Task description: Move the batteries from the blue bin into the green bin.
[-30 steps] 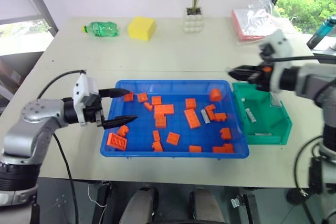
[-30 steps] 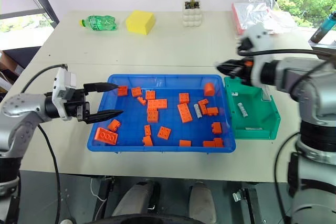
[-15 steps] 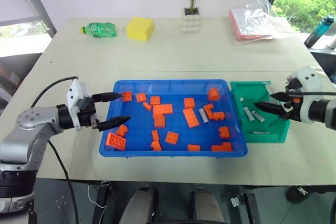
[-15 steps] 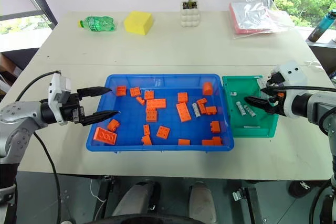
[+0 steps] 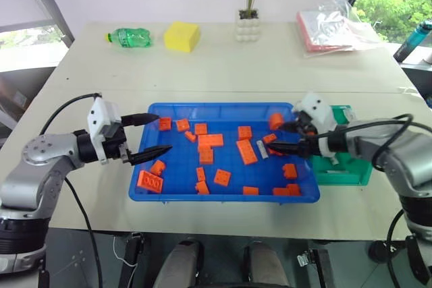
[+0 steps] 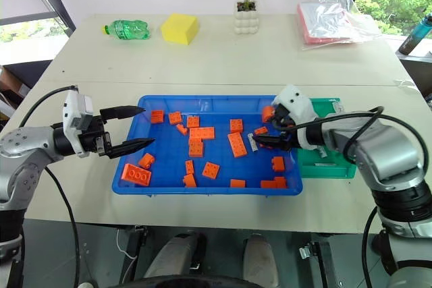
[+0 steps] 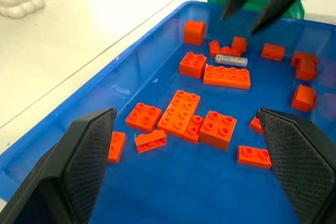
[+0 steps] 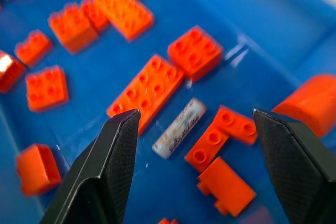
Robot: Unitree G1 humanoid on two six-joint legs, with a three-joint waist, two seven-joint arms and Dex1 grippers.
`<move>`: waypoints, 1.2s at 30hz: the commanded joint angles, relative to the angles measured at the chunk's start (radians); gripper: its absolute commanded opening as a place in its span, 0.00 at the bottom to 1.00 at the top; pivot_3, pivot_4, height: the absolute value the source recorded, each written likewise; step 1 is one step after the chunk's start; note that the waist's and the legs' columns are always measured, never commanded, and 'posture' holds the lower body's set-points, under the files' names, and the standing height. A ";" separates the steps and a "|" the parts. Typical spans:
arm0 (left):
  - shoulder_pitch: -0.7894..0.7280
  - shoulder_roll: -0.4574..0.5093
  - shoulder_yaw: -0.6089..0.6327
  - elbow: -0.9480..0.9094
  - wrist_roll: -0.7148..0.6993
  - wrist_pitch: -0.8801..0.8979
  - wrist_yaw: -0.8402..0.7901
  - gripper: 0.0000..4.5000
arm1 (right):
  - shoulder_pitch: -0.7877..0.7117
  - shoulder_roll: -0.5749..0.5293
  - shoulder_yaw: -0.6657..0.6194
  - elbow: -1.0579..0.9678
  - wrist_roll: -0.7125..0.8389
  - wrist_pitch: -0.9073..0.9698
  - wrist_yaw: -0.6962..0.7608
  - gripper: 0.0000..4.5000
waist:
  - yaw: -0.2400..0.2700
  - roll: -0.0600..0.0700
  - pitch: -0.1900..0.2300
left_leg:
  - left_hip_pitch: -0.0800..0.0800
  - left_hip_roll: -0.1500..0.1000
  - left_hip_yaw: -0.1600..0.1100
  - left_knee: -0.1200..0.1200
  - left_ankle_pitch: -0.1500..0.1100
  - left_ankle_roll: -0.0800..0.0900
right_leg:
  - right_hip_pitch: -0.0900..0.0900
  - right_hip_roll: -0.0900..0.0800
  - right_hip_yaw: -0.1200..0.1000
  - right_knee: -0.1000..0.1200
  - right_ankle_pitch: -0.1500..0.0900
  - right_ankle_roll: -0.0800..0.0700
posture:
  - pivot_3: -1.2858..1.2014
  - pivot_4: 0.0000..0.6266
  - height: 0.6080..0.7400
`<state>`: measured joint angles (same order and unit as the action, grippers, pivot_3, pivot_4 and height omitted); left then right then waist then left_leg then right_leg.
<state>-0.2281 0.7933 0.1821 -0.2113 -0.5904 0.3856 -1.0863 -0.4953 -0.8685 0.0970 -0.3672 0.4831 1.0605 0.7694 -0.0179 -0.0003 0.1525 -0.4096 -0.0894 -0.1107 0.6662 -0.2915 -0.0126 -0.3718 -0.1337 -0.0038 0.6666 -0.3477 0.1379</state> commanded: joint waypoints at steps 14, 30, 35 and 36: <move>0.012 0.024 0.054 -0.062 -0.027 0.024 0.019 1.00 | 0.002 0.033 0.156 0.012 -0.153 -0.132 0.002 0.78 | 0.002 -0.001 0.000 | 0.000 0.000 -0.001 0.000 0.000 0.000 | 0.001 0.000 0.000 0.000 0.000 0.000 | 0.52 0.24 0.90; -0.080 -0.003 0.009 0.017 0.005 -0.014 -0.002 1.00 | -0.420 -0.036 0.310 0.224 -0.263 -0.546 0.522 0.78 | -0.018 -0.001 0.000 | 0.000 0.001 0.000 0.000 0.000 0.000 | 0.000 0.001 -0.001 0.000 0.000 0.000 | 0.52 0.24 0.90; -0.066 -0.015 0.014 -0.006 0.004 -0.019 0.015 1.00 | -0.513 0.065 0.417 0.498 -0.383 -0.784 0.679 0.95 | -0.029 -0.002 0.000 | 0.000 0.000 -0.001 0.000 0.000 0.000 | 0.000 0.001 -0.001 0.000 0.000 0.000 | 0.52 0.24 0.90; -0.058 -0.014 0.019 -0.017 0.002 -0.017 0.018 1.00 | -0.517 0.079 0.430 0.534 -0.409 -0.826 0.693 0.99 | -0.030 -0.002 0.000 | 0.000 0.000 -0.001 0.000 0.000 0.000 | -0.001 0.001 -0.001 0.000 0.000 0.000 | 0.52 0.24 0.90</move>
<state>-0.2941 0.7755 0.1770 -0.1876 -0.5820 0.3828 -1.0750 -0.9792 -0.7964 0.5161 0.1256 0.1180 0.3185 1.4255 -0.0481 -0.0020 0.1526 -0.4095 -0.0891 -0.1118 0.6658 -0.2915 -0.0127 -0.3726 -0.1330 -0.0049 0.6667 -0.3477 0.1380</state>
